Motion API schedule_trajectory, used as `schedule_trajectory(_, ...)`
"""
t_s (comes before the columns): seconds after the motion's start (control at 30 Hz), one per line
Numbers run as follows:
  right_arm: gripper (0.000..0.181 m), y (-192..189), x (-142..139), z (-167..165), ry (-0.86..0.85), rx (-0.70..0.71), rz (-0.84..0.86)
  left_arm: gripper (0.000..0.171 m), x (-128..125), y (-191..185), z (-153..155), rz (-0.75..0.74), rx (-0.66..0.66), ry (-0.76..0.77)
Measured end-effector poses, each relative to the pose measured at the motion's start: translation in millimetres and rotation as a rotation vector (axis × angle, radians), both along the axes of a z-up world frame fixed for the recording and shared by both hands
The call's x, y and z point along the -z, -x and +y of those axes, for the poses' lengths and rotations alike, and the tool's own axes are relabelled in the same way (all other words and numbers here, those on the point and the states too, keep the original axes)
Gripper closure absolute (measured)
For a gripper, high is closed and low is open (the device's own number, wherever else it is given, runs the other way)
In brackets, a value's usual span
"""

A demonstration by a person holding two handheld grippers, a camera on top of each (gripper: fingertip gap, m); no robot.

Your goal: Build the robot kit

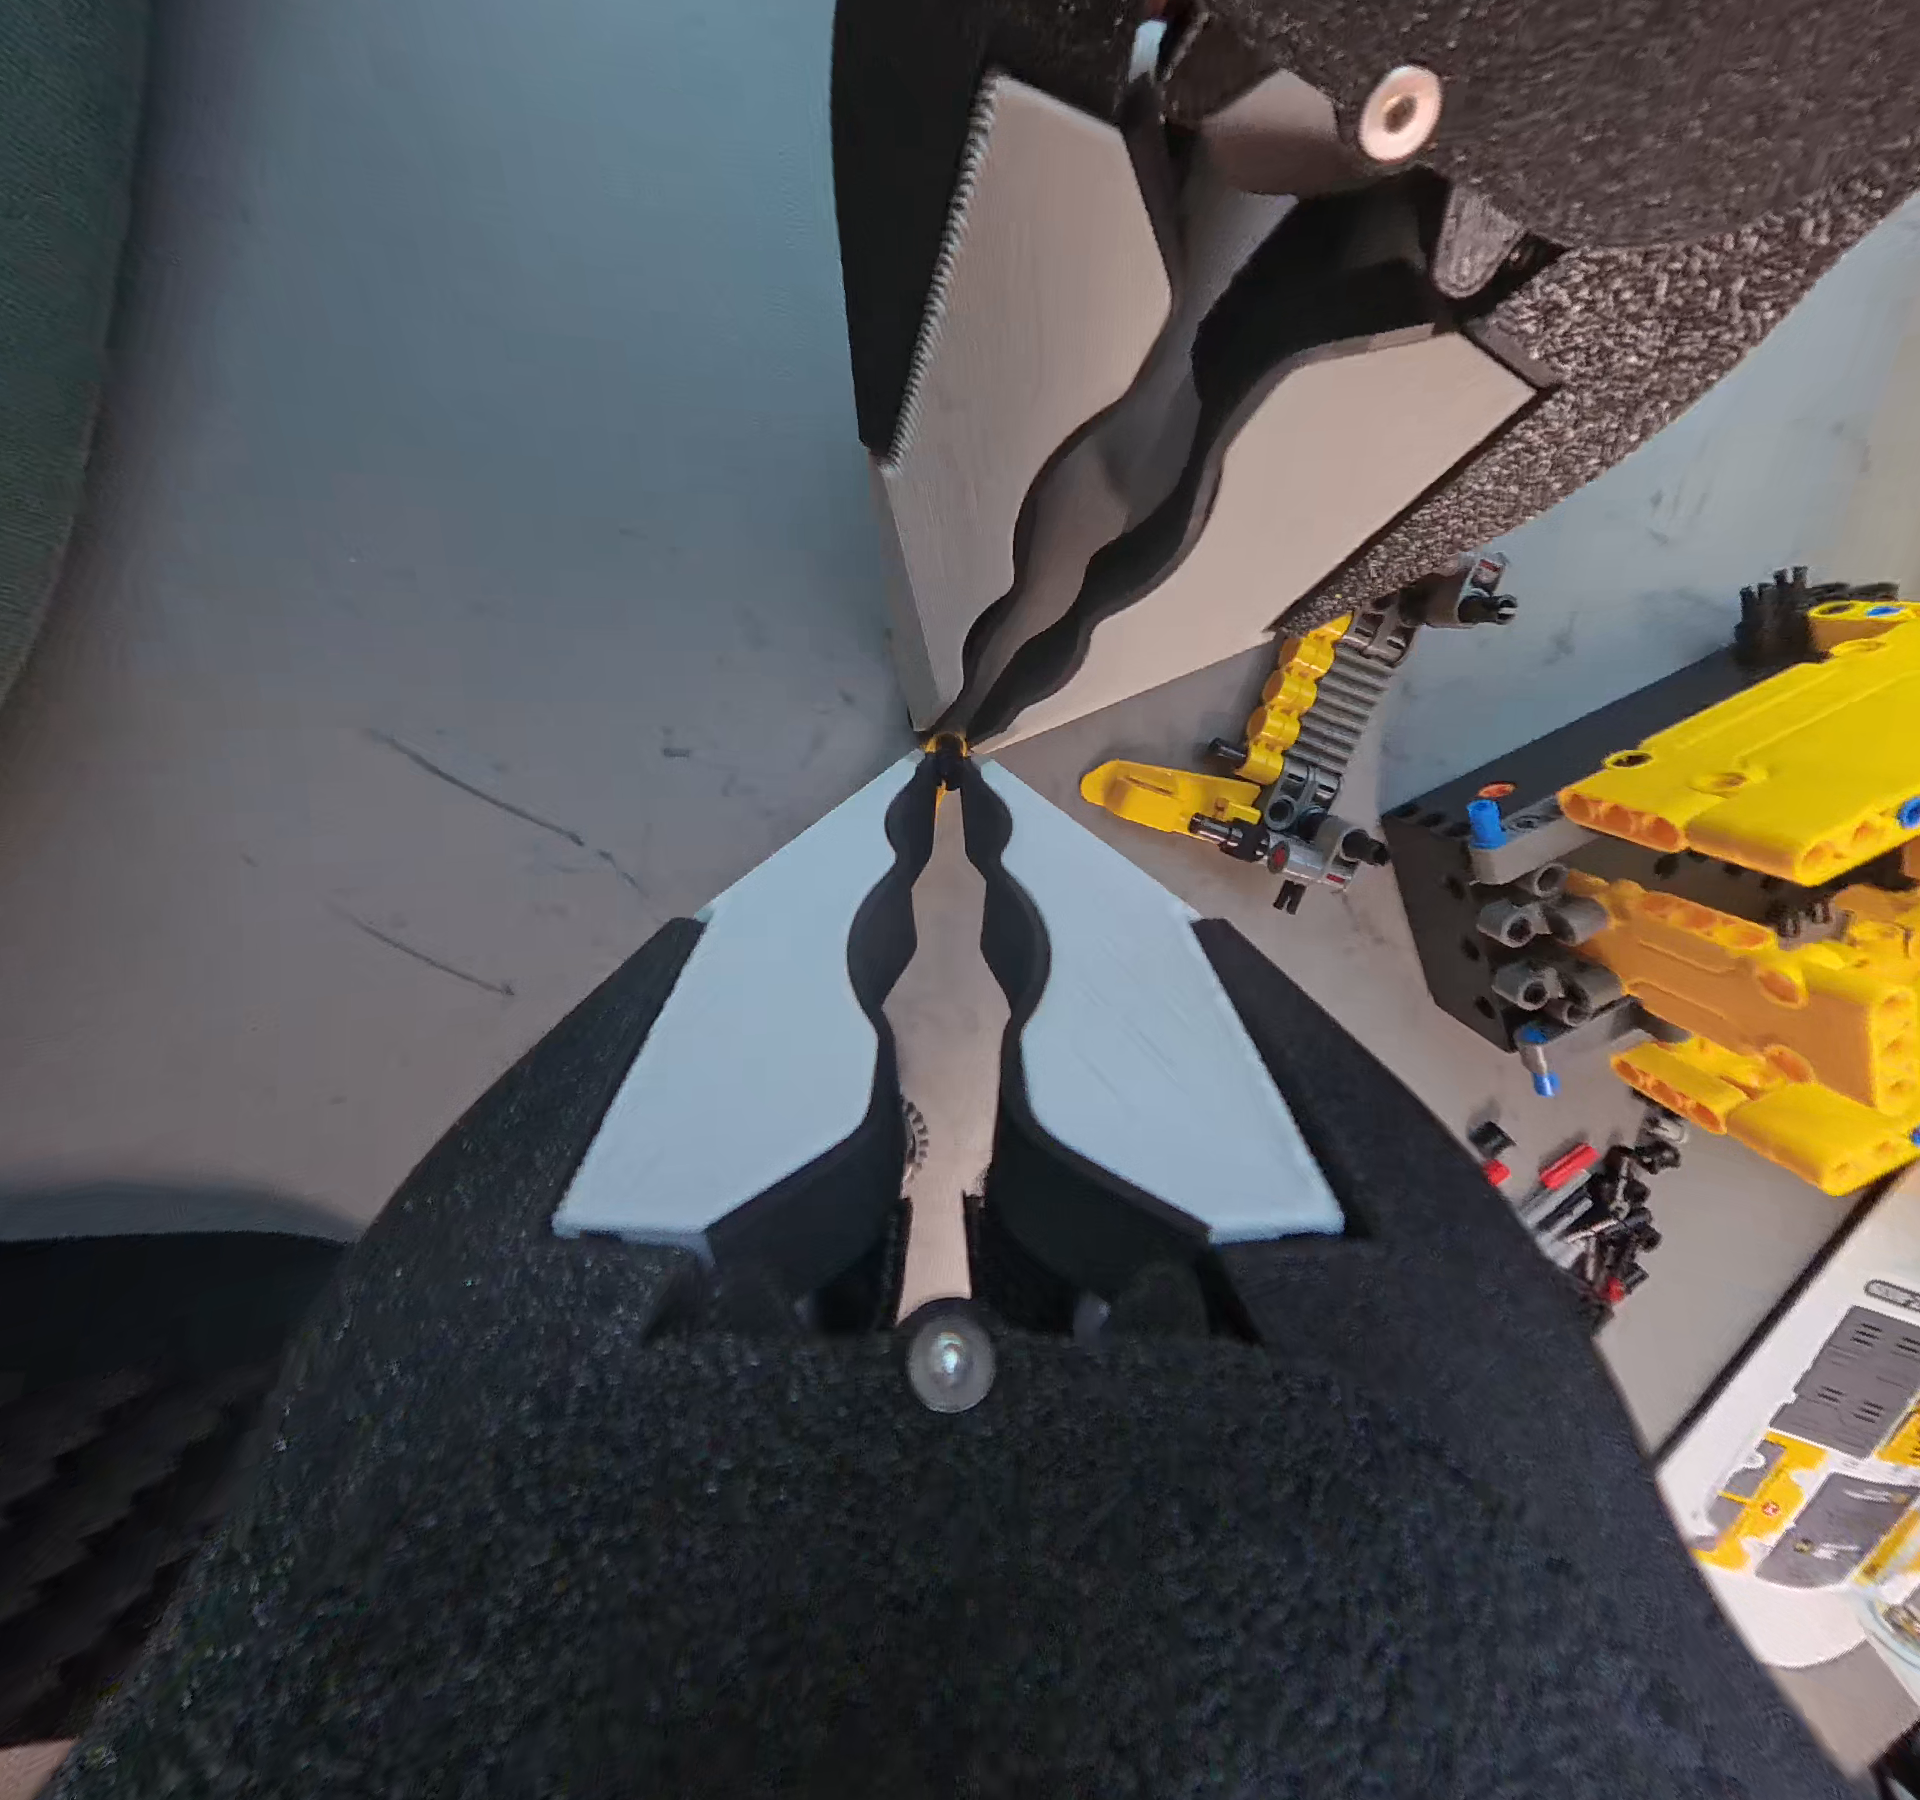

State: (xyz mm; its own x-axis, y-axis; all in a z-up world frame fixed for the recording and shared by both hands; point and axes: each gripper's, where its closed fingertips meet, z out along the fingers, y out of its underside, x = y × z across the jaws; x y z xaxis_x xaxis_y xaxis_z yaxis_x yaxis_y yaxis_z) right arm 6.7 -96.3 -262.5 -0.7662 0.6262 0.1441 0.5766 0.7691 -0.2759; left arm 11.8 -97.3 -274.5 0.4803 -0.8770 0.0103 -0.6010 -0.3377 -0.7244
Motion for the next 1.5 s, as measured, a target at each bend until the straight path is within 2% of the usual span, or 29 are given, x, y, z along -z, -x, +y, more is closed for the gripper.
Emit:
schedule_trajectory(0.37,0.179,-4.7,4.8,5.9,-0.07,-0.117,-0.122,0.167,0.0,0.4,0.4,-0.026,0.001,0.037)
schedule_trajectory(0.53,0.178,-3.5,4.0,6.4,-0.059,-0.127,-0.121,0.167,-0.1,0.6,0.5,-0.031,-0.001,0.044)
schedule_trajectory(0.8,0.178,1.1,-6.6,4.9,0.022,-0.033,0.01,0.162,-15.3,4.3,-1.0,-0.125,0.0,0.032)
schedule_trajectory(1.0,0.178,3.4,-16.6,1.6,0.071,0.011,0.092,0.168,-21.2,-0.5,-1.4,-0.163,0.008,0.024)
schedule_trajectory(1.23,0.177,7.1,-31.2,-2.2,0.272,0.132,0.229,0.168,-32.8,-1.2,-0.9,-0.225,0.016,-0.008)
schedule_trajectory(1.5,0.177,3.7,-31.8,-3.6,0.252,0.109,0.243,0.168,-35.5,-4.3,-2.7,-0.242,0.036,-0.012)
